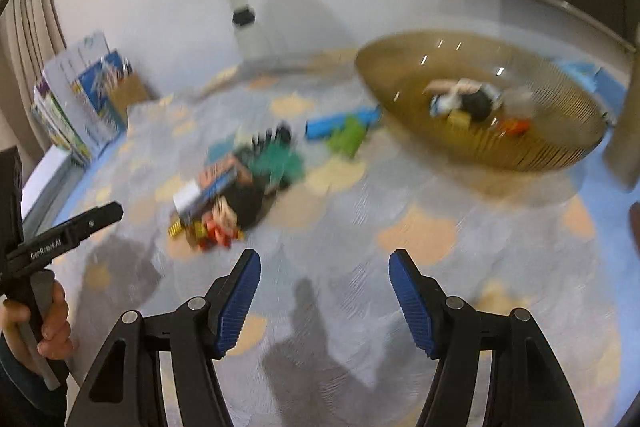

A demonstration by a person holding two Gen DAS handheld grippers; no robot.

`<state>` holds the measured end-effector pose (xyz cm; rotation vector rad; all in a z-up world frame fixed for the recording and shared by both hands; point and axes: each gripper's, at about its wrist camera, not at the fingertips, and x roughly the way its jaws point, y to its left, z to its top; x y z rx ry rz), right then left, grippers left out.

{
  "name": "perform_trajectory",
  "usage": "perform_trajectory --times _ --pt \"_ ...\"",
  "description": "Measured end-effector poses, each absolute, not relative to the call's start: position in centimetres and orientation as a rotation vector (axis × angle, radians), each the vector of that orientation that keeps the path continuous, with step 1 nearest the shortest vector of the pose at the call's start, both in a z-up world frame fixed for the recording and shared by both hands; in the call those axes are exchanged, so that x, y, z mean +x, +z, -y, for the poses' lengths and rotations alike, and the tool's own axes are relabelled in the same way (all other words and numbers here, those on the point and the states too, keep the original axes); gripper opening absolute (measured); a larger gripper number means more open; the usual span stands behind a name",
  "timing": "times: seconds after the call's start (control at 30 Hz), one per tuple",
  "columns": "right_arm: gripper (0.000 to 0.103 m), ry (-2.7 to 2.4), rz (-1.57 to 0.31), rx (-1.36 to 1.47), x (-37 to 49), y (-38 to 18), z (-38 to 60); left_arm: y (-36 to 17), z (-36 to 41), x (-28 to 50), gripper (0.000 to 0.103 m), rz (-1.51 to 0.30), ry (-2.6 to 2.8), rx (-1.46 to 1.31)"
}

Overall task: Organize rigid objects
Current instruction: 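Open both tools to drop the box and lighter into the bowl, then grasp the white charger with left tool while right tool grasps the cartoon figure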

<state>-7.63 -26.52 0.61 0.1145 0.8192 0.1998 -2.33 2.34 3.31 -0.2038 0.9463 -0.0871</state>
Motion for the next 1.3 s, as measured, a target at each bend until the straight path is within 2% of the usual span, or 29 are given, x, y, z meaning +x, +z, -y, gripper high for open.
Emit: perform_trajectory --times 0.6,0.8,1.0,1.1,1.17,1.2,1.3 --pt "0.065 0.202 -0.878 0.087 -6.8 -1.1 26.2 1.8 -1.6 -2.2 0.081 -1.002 -0.100 -0.182" --pt "0.065 0.190 -0.900 0.099 -6.6 -0.9 26.0 2.6 -0.8 -2.1 0.080 -0.998 -0.200 -0.194" --pt "0.065 0.355 -0.929 0.237 -5.4 1.0 24.3 5.0 2.1 -1.4 0.080 -0.967 -0.419 -0.226" --pt "0.065 0.416 -0.947 0.264 -3.8 1.3 23.0 4.7 5.0 -1.3 0.067 -0.992 -0.479 -0.113" --pt "0.055 0.405 -0.969 0.280 -2.6 0.9 22.4 3.7 6.1 -0.9 0.056 -1.030 -0.495 -0.102" --pt "0.049 0.412 -0.980 0.298 -2.0 0.5 22.4 3.4 6.2 -0.7 0.054 -1.042 -0.502 -0.111" --pt "0.048 0.414 -1.004 0.351 -0.6 -0.9 22.4 2.5 6.4 -0.1 0.050 -1.065 -0.499 -0.139"
